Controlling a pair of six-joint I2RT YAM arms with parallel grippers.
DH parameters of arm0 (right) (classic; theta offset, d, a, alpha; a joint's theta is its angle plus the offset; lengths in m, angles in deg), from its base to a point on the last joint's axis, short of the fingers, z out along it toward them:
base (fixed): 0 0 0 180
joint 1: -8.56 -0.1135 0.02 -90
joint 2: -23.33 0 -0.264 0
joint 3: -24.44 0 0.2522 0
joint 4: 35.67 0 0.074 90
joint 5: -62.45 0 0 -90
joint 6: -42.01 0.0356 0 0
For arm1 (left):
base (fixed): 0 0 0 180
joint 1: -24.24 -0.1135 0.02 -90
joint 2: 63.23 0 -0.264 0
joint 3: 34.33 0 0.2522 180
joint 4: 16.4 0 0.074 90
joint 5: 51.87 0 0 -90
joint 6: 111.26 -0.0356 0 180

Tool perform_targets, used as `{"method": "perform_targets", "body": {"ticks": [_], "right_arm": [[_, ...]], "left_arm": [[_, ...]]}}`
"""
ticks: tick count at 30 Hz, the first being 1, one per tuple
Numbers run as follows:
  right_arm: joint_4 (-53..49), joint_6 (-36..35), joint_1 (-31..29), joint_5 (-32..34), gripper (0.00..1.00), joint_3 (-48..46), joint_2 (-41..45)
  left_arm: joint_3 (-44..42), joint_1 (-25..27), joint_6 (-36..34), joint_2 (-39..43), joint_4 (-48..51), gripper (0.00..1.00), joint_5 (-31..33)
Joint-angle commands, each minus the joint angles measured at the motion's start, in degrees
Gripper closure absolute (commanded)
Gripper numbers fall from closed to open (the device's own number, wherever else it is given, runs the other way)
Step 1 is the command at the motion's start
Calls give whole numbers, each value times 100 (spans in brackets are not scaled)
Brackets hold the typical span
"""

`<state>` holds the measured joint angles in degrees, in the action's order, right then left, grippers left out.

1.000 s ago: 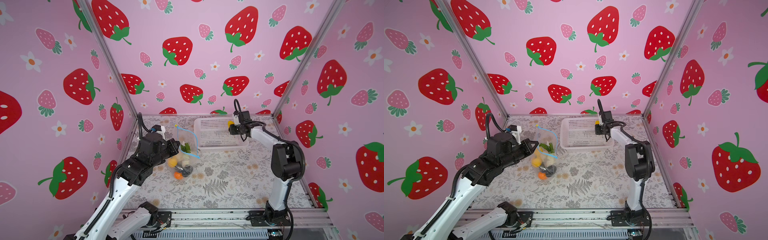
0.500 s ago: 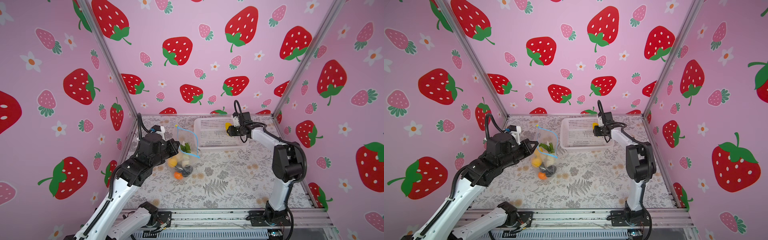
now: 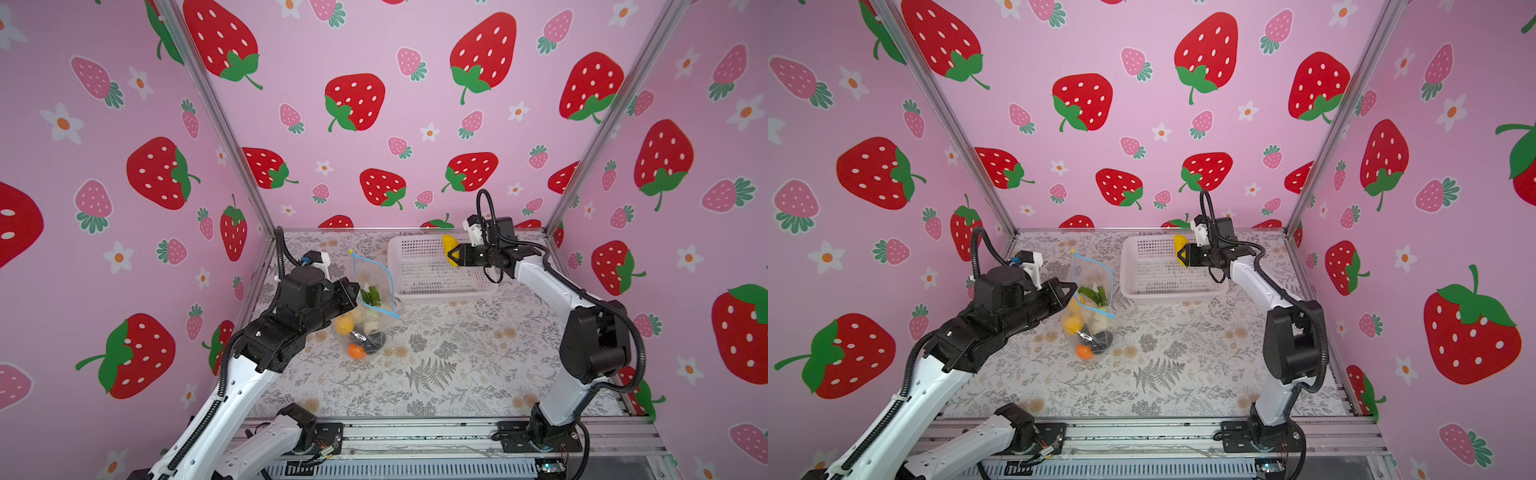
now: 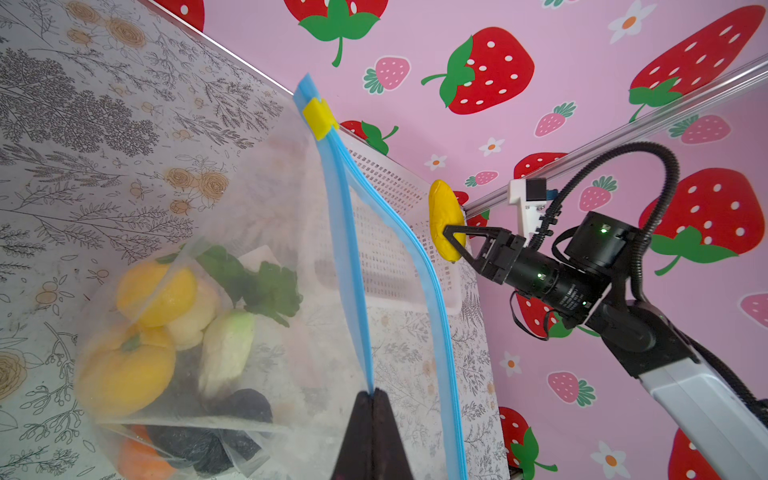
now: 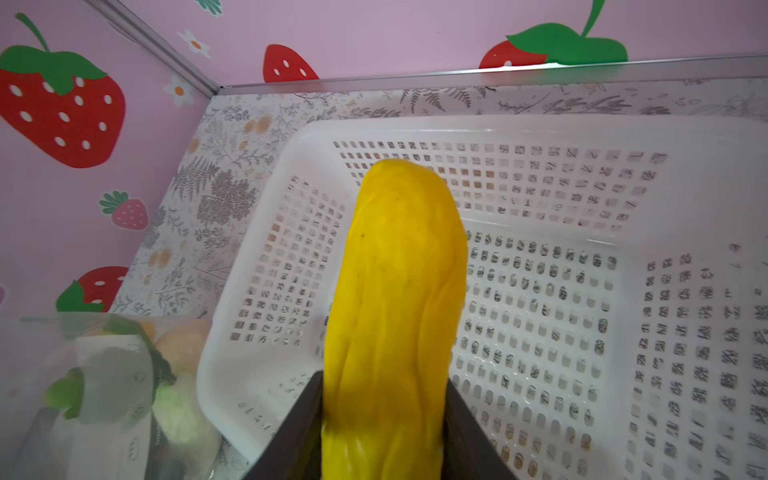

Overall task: Place the food in the zip-top bag and seal the zipper
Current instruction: 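Carry the banana toward the bag held by the left gripper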

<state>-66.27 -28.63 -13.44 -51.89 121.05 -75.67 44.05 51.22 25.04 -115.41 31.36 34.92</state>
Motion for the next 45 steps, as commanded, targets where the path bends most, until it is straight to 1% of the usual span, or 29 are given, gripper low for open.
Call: {"method": "perform_targets", "body": {"ticks": [1, 4, 9, 17, 26, 31, 35, 38, 45], "right_arm": [[-149, 86, -243, -355, 59, 135, 389], [-315, 86, -438, -379, 59, 304, 571], [-529, 48, -839, -155, 59, 589, 805], [-1007, -171, -1500, 197, 59, 1285, 768], [-1259, -334, -2069, 441, 59, 1708, 829], [-1413, -453, -2469, 696, 59, 1937, 706], [-1648, -519, -2730, 748, 59, 2223, 347], [-1717, -538, -2874, 887, 60, 2342, 190], [-1951, -564, -3120, 939, 59, 2585, -29]], "left_arm": [[50, -13, -16, -10, -95, 100, 82], [58, -18, -15, -20, -102, 100, 75], [0, -16, 10, -33, -104, 100, 69], [31, -24, -7, -46, -132, 100, 57], [-9, -18, 11, -38, -173, 100, 48], [-15, -23, -2, -38, -193, 100, 45], [5, -19, -12, -72, -223, 100, 30], [34, -20, -24, -90, -207, 100, 15], [-15, -19, -29, -20, -201, 100, 48]]}}
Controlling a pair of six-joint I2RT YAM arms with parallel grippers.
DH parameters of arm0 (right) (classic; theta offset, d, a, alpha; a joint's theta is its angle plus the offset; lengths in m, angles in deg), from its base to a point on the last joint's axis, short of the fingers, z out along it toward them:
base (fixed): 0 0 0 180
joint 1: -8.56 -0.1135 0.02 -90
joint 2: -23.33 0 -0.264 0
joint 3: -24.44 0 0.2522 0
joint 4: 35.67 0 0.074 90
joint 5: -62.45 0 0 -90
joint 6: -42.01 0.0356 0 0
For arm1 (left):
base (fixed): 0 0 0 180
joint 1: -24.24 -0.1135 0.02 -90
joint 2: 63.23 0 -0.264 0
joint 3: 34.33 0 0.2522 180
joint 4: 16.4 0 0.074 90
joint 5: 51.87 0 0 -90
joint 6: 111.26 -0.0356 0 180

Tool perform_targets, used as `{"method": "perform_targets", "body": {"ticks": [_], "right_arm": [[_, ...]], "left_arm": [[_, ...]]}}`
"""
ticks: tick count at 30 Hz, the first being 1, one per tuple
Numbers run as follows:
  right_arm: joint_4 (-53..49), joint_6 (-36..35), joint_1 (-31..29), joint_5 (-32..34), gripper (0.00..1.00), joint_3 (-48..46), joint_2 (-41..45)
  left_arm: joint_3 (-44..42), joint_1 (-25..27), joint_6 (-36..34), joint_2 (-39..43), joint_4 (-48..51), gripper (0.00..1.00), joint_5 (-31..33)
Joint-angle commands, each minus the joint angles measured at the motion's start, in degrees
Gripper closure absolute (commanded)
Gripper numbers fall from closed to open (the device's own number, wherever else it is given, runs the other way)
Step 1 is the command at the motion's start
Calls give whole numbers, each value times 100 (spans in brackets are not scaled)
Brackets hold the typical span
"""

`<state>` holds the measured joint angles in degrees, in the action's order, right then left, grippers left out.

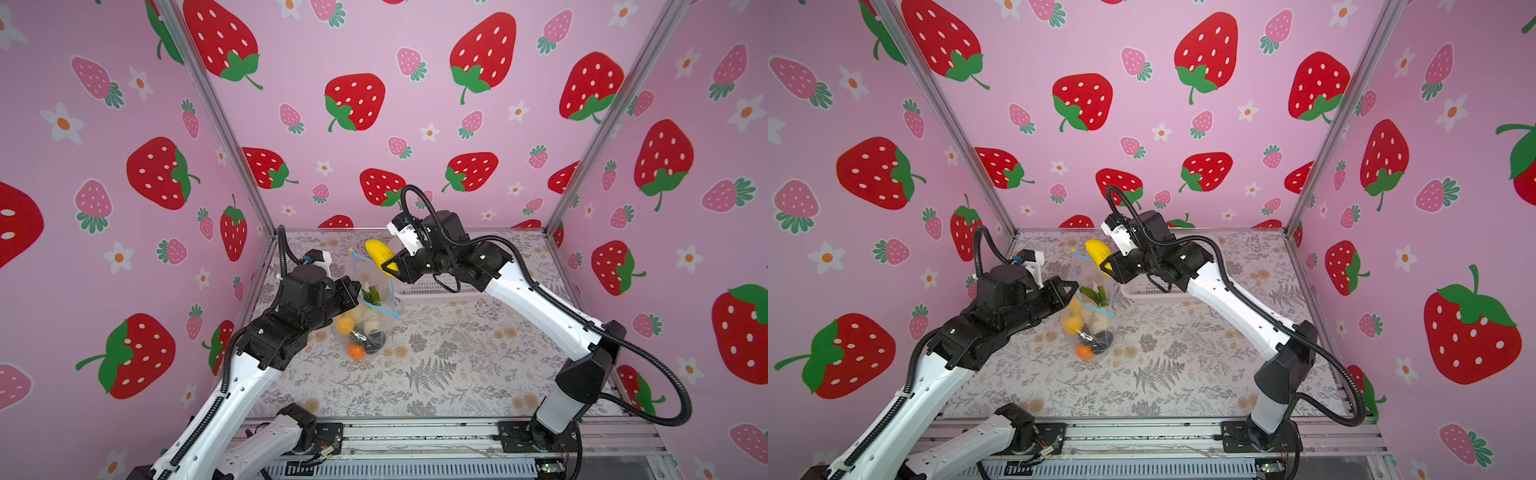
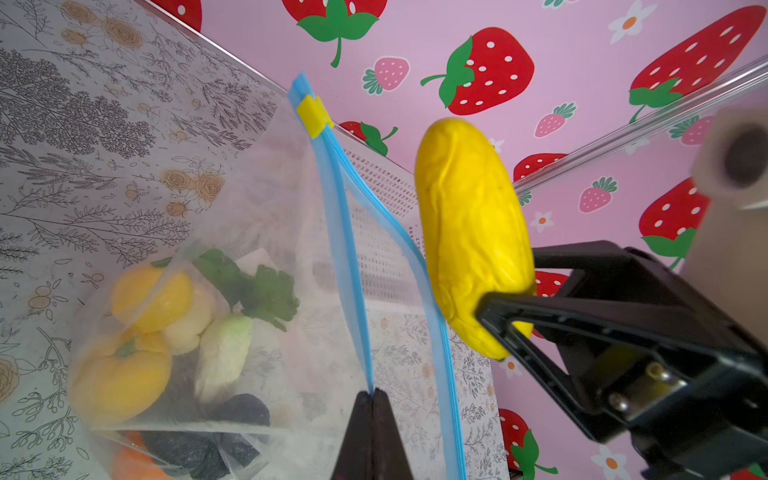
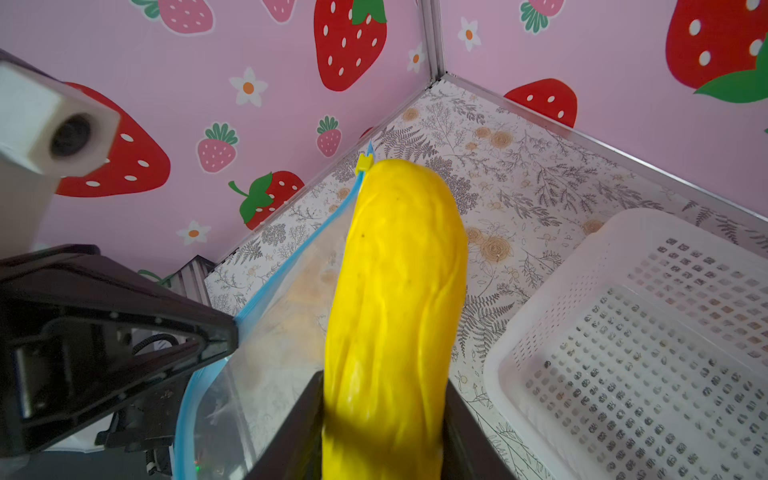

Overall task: Place the food in the zip-top bag and seal the zipper
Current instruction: 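Carry the banana toward the bag held by the left gripper, then lower the banana into the bag mouth and open the right gripper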

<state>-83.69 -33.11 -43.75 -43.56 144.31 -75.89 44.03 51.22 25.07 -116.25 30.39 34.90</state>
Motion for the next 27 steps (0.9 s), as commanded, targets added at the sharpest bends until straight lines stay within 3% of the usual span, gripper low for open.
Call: {"method": "perform_targets", "body": {"ticks": [1, 27], "right_arm": [[-229, -110, -109, 106, 60, 269, -13], [-380, 187, -517, -192, 58, 275, -223]], "left_arm": [[-9, -20, -36, 63, -105, 100, 50], [67, -18, -45, 37, -98, 100, 50]]}}
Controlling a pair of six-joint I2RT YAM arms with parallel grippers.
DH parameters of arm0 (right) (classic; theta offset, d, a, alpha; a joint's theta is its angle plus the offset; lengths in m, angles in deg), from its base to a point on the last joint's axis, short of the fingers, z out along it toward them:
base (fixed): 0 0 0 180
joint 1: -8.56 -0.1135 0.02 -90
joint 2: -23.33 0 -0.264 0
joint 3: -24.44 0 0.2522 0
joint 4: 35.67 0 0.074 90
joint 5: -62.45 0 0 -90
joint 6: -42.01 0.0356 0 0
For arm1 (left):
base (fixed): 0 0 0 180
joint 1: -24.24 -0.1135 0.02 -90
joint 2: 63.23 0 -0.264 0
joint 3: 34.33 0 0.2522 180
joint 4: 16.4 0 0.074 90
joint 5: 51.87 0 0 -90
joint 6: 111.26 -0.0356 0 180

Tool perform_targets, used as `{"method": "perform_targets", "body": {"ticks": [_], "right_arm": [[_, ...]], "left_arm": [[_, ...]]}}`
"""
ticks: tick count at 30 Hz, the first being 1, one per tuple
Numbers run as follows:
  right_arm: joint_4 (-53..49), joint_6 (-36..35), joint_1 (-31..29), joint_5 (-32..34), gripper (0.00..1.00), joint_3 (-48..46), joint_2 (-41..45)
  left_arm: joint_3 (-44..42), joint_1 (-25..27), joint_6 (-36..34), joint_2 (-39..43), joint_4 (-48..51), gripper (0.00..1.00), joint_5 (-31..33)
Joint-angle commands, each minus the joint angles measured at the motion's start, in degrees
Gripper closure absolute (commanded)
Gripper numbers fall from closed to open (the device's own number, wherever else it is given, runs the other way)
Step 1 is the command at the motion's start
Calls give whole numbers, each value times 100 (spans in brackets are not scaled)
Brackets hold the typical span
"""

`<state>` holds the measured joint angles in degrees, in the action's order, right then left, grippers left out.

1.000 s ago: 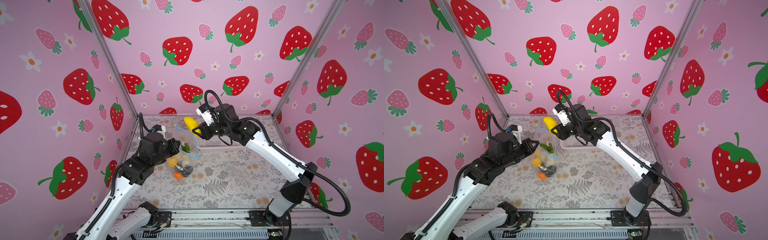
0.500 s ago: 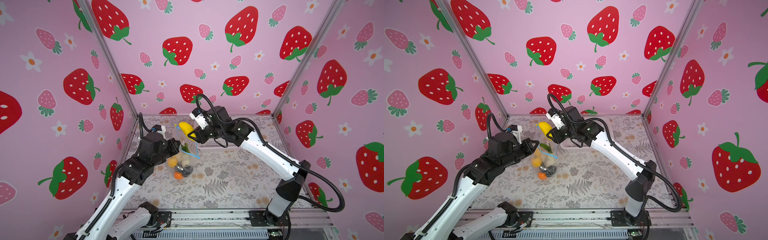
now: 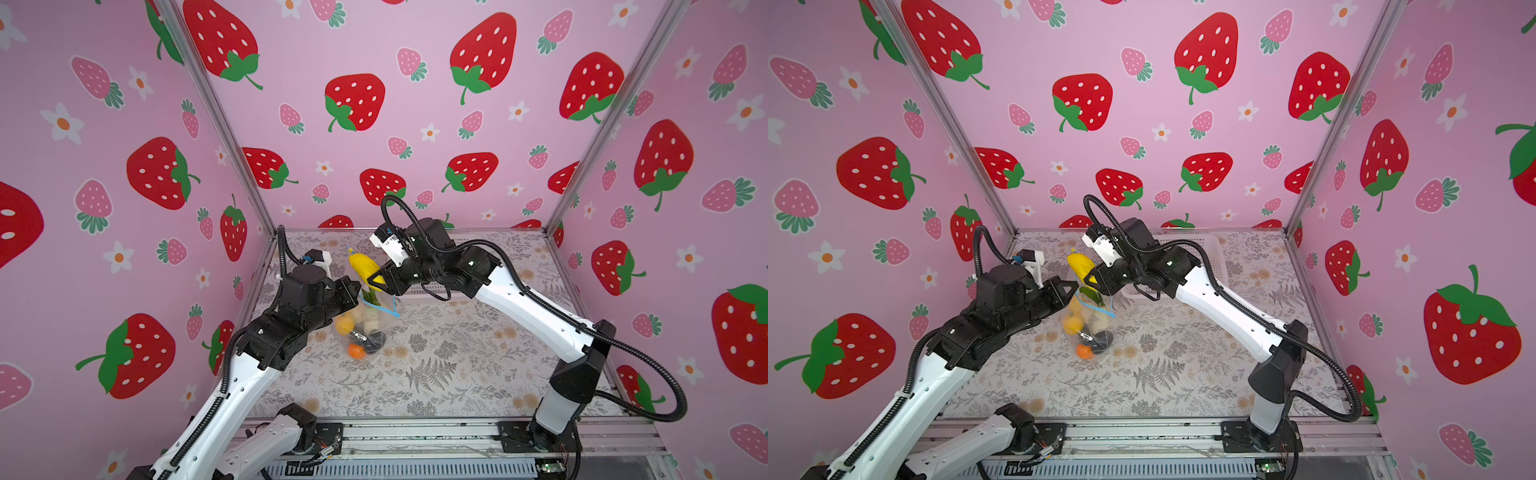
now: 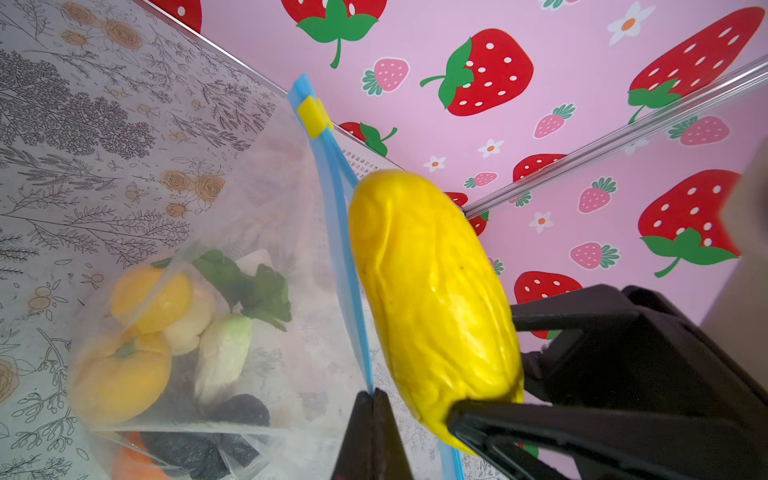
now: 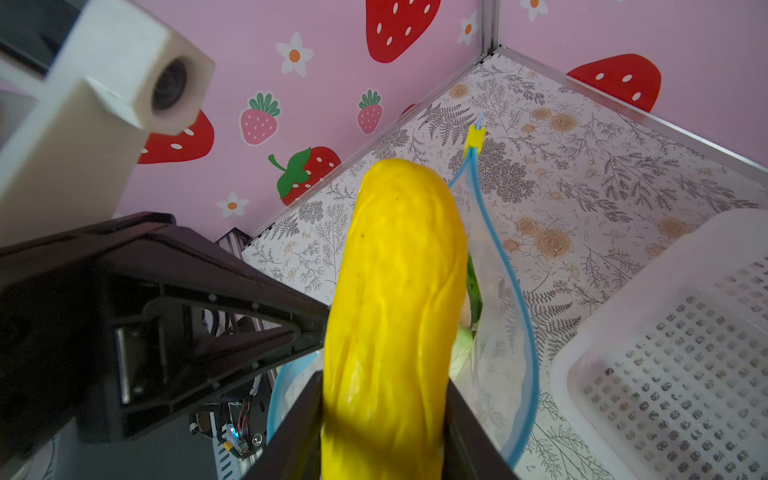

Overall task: Place the food in the zip-top bag and seal the zipper
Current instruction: 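Lower the banana into the bag mouth and open the right gripper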

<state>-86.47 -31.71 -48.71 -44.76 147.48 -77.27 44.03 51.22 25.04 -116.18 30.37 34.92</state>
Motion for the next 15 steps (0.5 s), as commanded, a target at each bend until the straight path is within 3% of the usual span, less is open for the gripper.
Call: {"method": "perform_targets", "body": {"ticks": [1, 15], "right_arm": [[-109, 43, -20, -56, 58, -59, -87], [-307, -55, 41, 295, 58, 76, -252]], "left_arm": [[76, -18, -43, 32, -86, 100, 48], [143, -17, -94, 63, 10, 100, 116]]}}
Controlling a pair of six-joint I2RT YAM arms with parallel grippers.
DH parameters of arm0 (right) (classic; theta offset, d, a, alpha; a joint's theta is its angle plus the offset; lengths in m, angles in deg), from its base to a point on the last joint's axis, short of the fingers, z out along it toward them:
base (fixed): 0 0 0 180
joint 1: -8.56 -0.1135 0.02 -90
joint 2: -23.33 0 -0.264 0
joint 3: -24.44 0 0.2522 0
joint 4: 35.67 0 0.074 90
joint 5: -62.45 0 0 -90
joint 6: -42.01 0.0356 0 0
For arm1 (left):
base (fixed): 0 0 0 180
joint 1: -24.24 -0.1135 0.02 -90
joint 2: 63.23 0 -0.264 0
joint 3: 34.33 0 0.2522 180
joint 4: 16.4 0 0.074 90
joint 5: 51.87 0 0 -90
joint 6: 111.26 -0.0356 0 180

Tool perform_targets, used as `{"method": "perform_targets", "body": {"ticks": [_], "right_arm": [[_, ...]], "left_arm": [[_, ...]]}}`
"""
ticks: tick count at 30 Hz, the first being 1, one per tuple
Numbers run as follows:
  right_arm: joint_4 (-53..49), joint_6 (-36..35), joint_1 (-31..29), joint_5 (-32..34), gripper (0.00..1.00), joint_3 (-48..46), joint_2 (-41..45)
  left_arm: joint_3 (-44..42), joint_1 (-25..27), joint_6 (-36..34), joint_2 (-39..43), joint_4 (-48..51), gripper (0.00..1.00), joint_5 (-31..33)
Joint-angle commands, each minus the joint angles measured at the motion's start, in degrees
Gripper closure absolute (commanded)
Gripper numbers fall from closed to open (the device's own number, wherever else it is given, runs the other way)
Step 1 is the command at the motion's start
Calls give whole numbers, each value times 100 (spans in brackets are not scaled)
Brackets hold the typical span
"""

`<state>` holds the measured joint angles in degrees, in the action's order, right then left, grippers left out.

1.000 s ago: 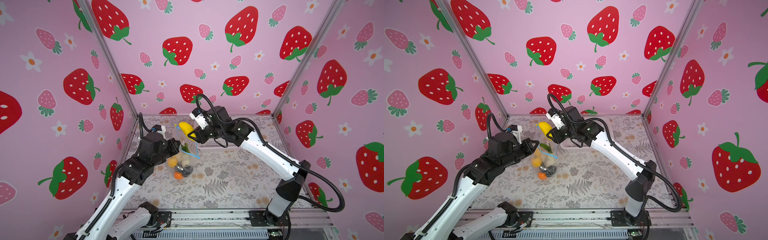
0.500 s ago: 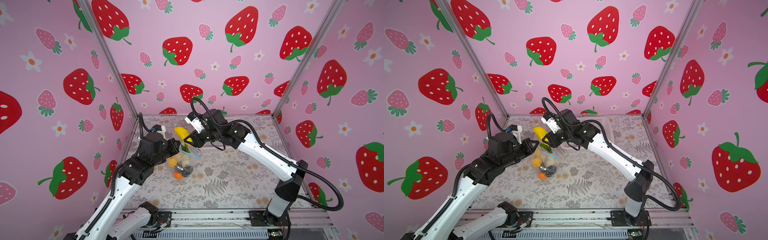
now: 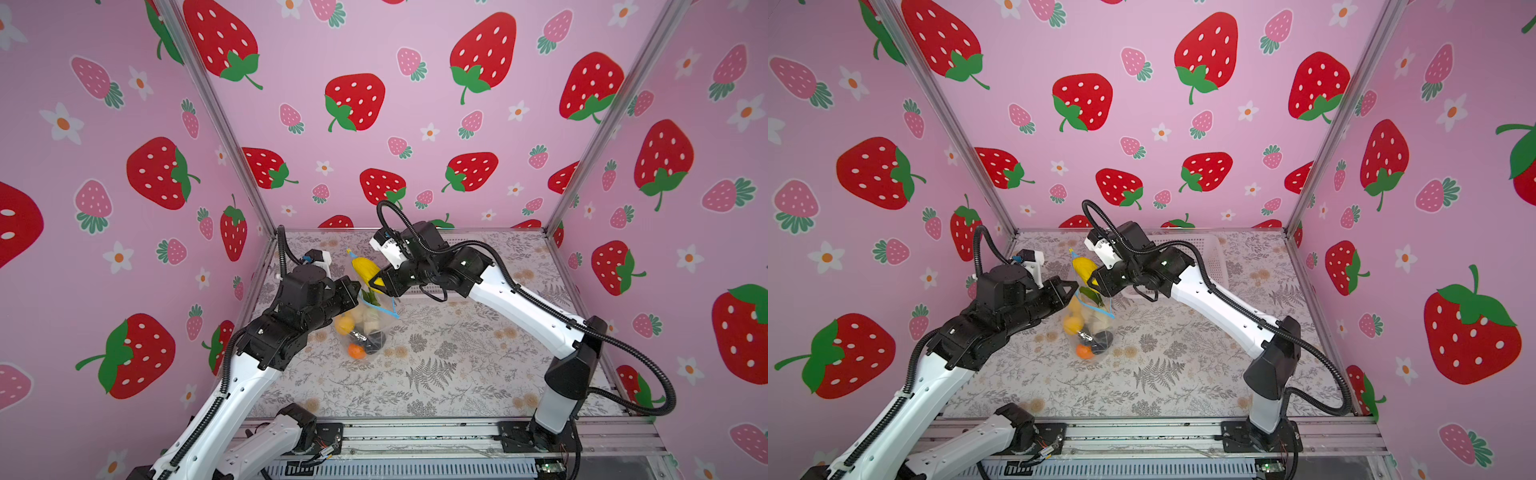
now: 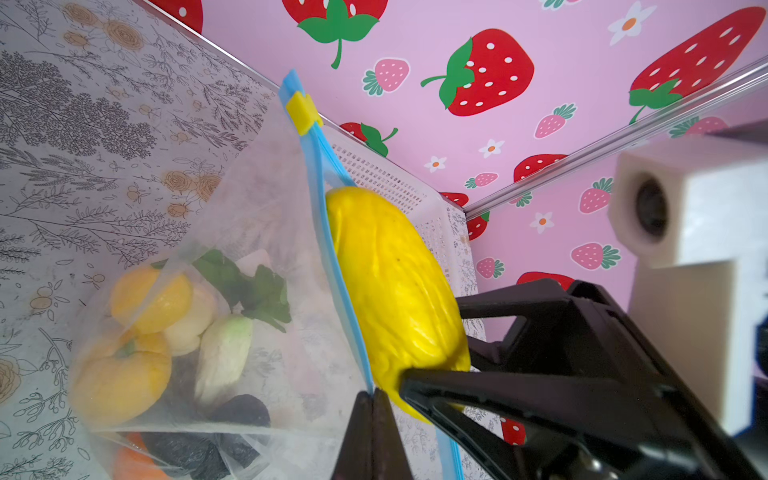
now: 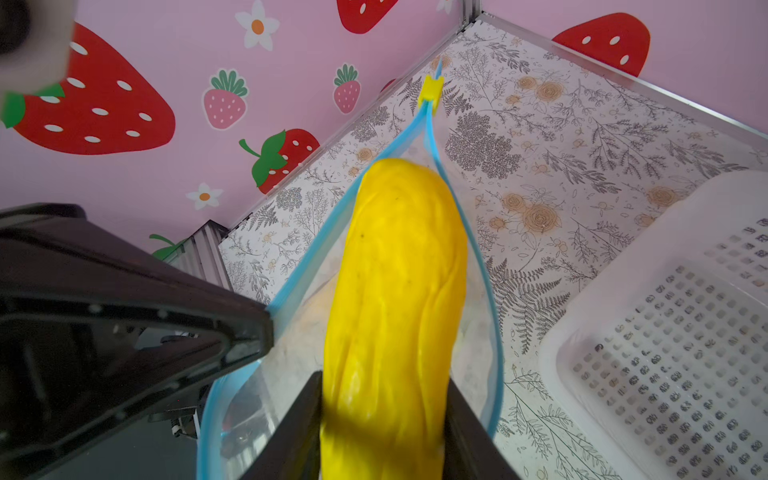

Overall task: Place the food in the zip-top bag and seal the zipper
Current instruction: 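Lower the banana into the bag mouth and open the right gripper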

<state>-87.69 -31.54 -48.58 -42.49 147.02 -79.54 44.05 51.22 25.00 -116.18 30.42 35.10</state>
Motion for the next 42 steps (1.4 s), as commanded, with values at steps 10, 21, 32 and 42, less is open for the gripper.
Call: {"method": "perform_targets", "body": {"ticks": [10, 21, 32, 42], "right_arm": [[-290, -225, -8, 479, 57, 254, 6], [-589, -350, -34, 1493, 54, 498, -238], [-612, -432, -51, 1658, 49, 511, -274], [-613, -498, -61, 1761, 36, 535, -284]], "left_arm": [[160, -19, -80, -5, -34, 100, 65], [183, -18, -64, -49, -41, 100, 47], [196, -18, -54, -93, -63, 100, 21], [185, -23, -48, -75, -57, 100, 30]]}}
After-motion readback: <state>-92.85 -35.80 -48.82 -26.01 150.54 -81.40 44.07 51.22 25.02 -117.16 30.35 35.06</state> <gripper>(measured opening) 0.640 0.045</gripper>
